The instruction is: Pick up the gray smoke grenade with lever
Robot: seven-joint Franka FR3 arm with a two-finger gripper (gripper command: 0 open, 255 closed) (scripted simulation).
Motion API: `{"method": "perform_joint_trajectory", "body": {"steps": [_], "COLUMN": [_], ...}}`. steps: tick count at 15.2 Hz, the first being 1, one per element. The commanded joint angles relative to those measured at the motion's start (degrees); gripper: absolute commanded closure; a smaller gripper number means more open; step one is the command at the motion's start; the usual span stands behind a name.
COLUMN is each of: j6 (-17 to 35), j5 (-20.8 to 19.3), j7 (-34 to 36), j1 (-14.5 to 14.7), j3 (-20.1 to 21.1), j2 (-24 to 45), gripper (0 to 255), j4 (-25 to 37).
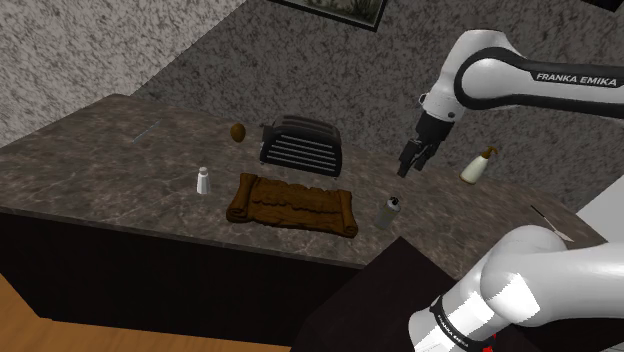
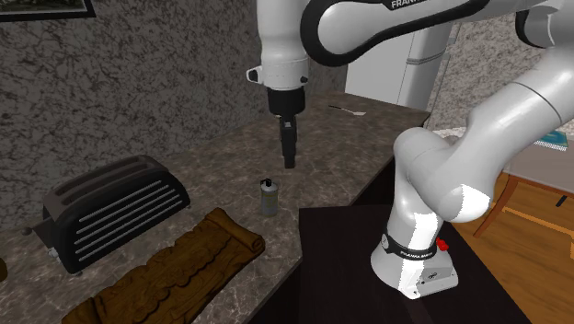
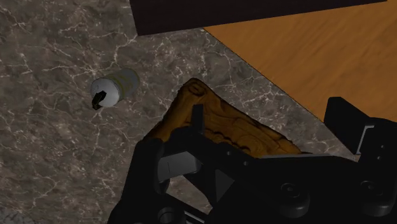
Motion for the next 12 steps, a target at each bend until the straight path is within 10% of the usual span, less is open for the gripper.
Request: {"method": "perform_joint_trajectory", "body": {"steps": [1, 12], "j6": [3.7, 25.3], "j5": [-1.5, -5.5], "j7": [-2.6, -17.6], "j1": [-1.0, -3.5], "j3": [-2.6, -17.9], "j2": [1.2, 16.3], "gripper": [0, 0], "j4": [-1.8, -5.0]}}
